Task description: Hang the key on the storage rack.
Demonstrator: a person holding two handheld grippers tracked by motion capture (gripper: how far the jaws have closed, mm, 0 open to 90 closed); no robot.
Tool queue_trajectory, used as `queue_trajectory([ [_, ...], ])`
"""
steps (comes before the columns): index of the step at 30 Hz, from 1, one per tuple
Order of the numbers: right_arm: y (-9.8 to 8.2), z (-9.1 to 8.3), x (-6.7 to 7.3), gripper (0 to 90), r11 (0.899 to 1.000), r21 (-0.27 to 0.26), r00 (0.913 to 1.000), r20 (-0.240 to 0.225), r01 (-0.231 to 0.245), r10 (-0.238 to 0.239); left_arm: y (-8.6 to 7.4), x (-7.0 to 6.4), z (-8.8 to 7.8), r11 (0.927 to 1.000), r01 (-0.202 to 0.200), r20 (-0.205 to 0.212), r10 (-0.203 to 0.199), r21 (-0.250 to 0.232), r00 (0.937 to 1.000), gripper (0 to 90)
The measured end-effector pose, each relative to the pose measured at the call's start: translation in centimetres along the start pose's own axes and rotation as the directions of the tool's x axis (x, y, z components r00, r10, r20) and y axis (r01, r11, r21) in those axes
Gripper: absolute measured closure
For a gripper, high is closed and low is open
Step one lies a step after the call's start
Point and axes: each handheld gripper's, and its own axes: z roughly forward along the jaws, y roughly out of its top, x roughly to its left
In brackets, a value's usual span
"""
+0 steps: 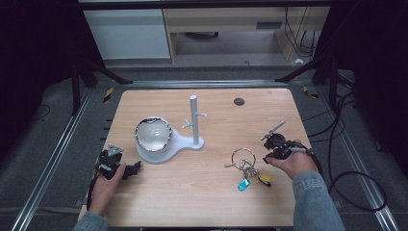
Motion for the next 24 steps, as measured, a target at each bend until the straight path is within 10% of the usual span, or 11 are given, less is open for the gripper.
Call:
queue_trajectory([
  [24,1.7,3.2,2.4,81.3,0.997,0.049,0.9980,-0.038,0.052,-0.050,0.0,0.0,0.0,1.0000,-0.002,0.004,0.002,0.000,1.0000,0.0],
])
